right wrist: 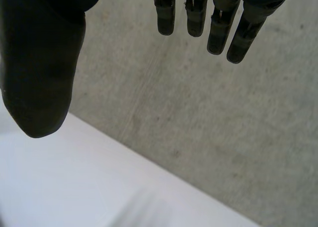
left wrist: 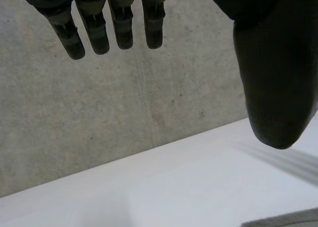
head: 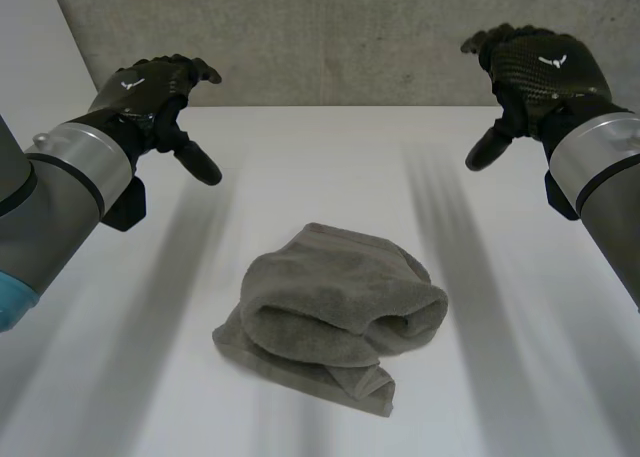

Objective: Fold the towel.

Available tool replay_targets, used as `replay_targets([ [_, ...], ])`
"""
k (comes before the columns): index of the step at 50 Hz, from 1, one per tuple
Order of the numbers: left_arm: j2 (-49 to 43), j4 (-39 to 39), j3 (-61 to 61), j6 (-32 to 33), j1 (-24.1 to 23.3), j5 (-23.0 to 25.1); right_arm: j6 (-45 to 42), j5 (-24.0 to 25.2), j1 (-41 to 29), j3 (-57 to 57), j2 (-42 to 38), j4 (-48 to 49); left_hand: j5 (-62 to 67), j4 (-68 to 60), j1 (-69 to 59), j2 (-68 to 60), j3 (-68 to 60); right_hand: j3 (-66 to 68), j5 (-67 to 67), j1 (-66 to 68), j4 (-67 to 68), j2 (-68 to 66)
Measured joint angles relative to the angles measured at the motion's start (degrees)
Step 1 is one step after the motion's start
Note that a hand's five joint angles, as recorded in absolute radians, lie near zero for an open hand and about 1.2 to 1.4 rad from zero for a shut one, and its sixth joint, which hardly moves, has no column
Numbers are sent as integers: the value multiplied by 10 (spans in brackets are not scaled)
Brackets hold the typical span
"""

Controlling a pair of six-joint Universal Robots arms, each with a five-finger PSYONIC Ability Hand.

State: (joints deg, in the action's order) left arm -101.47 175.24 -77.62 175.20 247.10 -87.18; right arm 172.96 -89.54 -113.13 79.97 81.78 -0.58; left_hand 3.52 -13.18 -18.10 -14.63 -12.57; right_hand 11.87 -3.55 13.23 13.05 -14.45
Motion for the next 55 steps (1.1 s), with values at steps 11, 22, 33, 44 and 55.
replay_targets([
  [11,15,-1,-8,2,-10,-34,27,3,6,-3,-15,-44,0,0,0,0,0,0,0,0,0,0],
  [22,35,35,-20,8,-9,-67,27,4,5,-2,-13,-42,0,0,0,0,0,0,0,0,0,0],
  [33,36,36,-22,40,-12,-64,26,4,7,-3,-11,-40,0,0,0,0,0,0,0,0,0,0],
  [44,37,35,-22,41,-13,-63,26,5,7,2,-14,-38,0,0,0,0,0,0,0,0,0,0],
  [55,33,28,-44,33,-34,-55,3,88,2,-3,-19,-46,40,0,-2,-23,0,0,0,0,0,0],
])
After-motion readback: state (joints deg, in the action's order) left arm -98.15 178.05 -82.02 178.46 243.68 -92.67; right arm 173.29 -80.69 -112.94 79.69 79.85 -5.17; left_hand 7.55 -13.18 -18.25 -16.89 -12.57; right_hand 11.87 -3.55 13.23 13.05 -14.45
